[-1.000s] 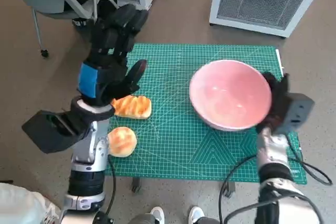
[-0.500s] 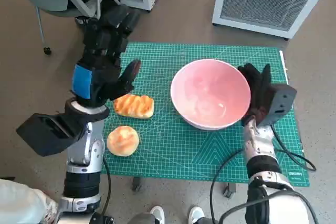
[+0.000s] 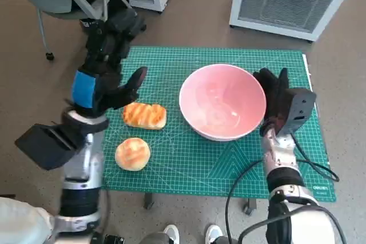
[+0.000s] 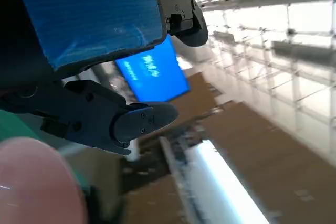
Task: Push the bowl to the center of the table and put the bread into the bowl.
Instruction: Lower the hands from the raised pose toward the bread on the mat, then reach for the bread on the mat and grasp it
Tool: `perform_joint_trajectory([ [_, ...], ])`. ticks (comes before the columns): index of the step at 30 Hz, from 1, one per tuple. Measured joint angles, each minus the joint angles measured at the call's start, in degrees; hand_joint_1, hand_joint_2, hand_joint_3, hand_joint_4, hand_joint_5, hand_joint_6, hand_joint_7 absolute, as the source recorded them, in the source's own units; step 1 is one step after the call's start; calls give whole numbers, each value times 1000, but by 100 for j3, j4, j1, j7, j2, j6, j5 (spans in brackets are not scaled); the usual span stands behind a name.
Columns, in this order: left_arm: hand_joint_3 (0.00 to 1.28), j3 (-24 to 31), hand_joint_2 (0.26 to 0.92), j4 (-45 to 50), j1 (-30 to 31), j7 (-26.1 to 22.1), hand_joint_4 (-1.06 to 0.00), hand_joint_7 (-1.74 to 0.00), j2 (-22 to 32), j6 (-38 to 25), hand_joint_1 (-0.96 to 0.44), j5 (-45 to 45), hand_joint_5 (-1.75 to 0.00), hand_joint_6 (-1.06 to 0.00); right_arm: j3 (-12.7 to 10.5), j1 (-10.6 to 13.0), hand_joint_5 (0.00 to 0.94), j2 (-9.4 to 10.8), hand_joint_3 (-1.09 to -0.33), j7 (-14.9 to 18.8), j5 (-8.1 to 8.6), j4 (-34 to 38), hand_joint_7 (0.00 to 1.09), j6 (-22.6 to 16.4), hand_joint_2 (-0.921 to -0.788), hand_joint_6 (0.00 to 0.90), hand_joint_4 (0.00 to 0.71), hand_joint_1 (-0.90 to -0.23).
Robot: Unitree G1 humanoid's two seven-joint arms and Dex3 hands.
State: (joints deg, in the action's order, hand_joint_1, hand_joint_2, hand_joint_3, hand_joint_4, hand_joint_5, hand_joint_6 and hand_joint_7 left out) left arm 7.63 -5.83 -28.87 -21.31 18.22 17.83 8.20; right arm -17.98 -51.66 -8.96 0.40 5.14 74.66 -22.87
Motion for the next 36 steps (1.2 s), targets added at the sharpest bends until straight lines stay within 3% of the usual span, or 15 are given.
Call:
perform_joint_trajectory([
  [6,248,-115,914,-172,-57,-122,-150,-664,981,-114,-207,-991,-309,-16,92,-124,1,-175,-833,-12,-62,-456,572,-935,-921,33,245,-496],
  [11,162,-383,920,-446,-214,-419,-242,-519,1630,-232,-233,-1583,-148,-86,245,-137,6,-276,-819,272,-74,-1210,623,-1906,-921,19,249,-519],
  [13,126,-501,921,-522,-295,-551,-274,-399,1799,-271,-240,-1752,-77,-143,304,-113,10,-286,-800,481,-29,-1620,633,-2230,-921,24,259,-544],
  [17,79,-763,921,-655,-481,-835,-287,-238,2014,-371,-249,-1986,-20,-221,496,24,16,-262,-767,1001,237,-2672,644,-2706,-921,40,275,-583],
  [22,29,-1130,916,-749,-711,-1110,-285,-121,2099,-588,-254,-2302,-3,-278,785,337,26,-195,-731,1625,761,-3895,652,-2870,-921,68,300,-597],
  [26,8,-1423,892,-916,-872,-1254,-275,-77,2097,-689,-223,-2526,-1,-294,988,616,29,-166,-719,1917,1038,-4634,657,-2818,-921,86,311,-574],
  [36,0,-2123,803,-1817,-1333,-1552,-234,-25,2029,-756,-155,-3049,0,-289,1144,1159,26,-209,-711,2004,1008,-5793,646,-2401,-921,91,318,-557],
])
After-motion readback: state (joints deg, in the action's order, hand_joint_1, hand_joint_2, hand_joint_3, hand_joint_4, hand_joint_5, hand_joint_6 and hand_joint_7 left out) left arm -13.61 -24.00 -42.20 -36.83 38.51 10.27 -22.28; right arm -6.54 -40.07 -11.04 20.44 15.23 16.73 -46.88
